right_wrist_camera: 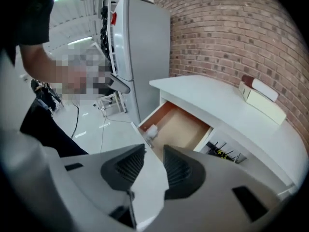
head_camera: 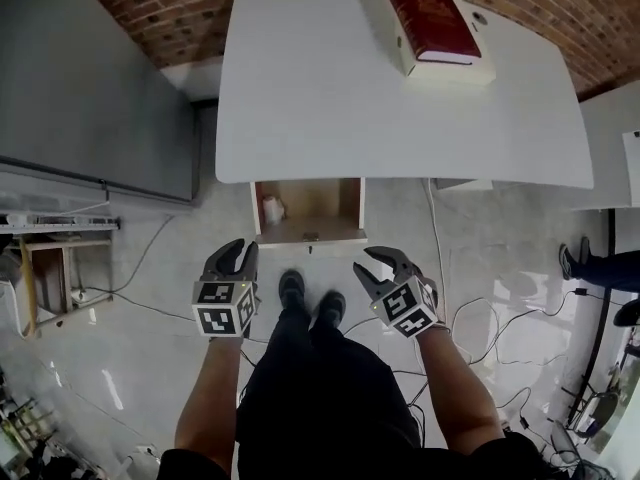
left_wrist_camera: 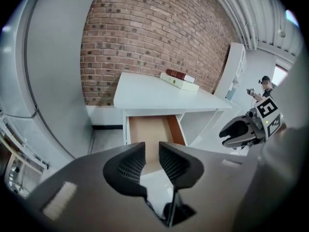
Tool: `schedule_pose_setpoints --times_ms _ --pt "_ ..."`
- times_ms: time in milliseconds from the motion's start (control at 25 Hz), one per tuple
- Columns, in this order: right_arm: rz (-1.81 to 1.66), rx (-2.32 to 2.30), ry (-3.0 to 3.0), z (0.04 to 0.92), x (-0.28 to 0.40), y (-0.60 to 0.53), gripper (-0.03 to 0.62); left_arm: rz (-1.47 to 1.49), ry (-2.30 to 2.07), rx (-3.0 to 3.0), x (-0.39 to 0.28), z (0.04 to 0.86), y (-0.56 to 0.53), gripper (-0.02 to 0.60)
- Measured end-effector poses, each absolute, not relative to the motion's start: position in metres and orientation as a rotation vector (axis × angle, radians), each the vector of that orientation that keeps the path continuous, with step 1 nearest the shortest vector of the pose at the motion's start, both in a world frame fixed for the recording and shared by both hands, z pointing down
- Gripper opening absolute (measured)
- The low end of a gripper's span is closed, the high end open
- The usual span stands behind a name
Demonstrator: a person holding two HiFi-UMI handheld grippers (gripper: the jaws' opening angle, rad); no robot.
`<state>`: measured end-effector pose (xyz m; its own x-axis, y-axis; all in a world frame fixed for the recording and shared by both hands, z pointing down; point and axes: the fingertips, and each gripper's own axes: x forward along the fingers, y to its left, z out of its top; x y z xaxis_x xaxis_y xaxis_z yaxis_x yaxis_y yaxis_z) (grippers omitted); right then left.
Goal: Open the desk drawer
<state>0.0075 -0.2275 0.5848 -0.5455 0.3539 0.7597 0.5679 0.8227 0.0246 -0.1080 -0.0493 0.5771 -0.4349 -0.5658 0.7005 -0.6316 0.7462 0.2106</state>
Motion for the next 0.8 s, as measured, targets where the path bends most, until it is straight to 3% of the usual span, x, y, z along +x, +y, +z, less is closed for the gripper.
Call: schedule_pose_setpoints --times_ms 280,800 --pt "-0.365 -0.716 -2.219 0.501 0.004 -0.205 0.122 0.095 -2.142 0.996 -0.105 0.49 -0.059 0.095" --pt "-0.312 -0.476 -2.341 0.415 -0.019 -0.229 0.106 0.031 -2.182 1.097 -0.15 0.426 -0.053 0.077"
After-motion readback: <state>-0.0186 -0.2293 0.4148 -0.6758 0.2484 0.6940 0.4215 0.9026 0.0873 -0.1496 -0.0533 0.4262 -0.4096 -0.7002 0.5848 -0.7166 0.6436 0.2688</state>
